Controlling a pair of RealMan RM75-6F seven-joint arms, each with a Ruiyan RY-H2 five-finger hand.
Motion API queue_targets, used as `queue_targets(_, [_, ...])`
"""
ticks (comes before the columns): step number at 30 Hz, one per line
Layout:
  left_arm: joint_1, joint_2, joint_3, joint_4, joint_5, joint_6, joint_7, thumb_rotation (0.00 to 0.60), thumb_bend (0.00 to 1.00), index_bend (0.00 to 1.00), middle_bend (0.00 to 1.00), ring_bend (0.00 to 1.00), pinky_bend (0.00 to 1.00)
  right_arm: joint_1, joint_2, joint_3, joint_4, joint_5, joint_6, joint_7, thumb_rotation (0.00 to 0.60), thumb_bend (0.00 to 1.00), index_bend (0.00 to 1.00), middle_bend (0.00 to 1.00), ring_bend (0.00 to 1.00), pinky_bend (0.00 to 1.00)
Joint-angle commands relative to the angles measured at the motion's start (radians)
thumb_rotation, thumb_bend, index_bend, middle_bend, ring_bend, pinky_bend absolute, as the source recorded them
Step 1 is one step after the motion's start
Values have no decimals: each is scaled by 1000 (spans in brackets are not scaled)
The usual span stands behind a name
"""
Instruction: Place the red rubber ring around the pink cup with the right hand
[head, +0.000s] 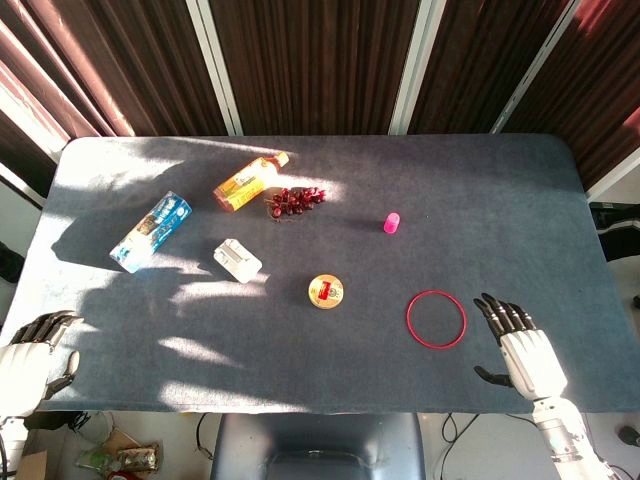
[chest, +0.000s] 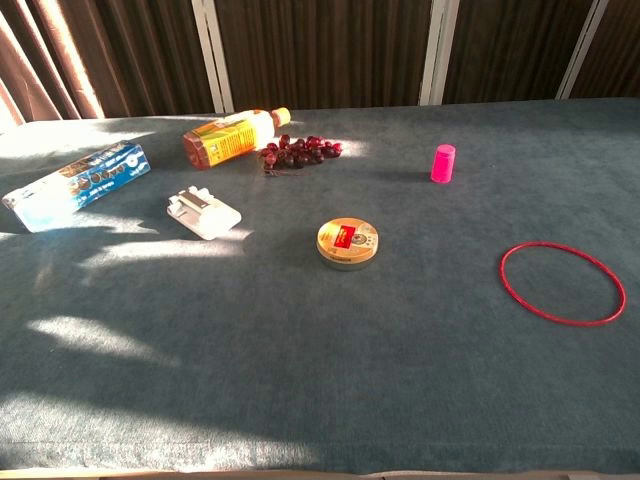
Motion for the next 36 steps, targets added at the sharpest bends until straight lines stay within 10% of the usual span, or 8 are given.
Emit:
queue_targets(1, [0, 0, 0, -1, -1, -2, 2, 600, 478, 260, 191, 168, 268, 1, -1, 1, 0, 5, -11, -3, 600, 58, 152, 142, 153, 238])
queue_targets(7, [3, 2, 1, -5, 1, 6, 2, 600, 478, 260, 192, 167, 268, -2, 2, 0, -7, 6, -20, -16, 600, 59, 177, 172, 208, 259])
queue_targets(11, [0, 3, 2, -6, -5, -5, 4, 600, 479, 261, 192, 168, 269, -15, 3, 0, -22, 42, -31, -74, 600, 59, 325, 556, 733, 672])
queue_targets(16, [5, 8, 5, -14, 0, 3, 6, 600, 479, 260, 192, 168, 270, -16, -3, -1, -18, 68, -56, -143, 600, 59, 474, 794, 967, 897])
queue_targets(36, [9, 17, 5, -16, 1, 5, -14, 600, 480, 261, 192, 168, 270, 81, -83, 48, 82, 168, -250, -136, 600, 329, 552, 918, 1000, 1000])
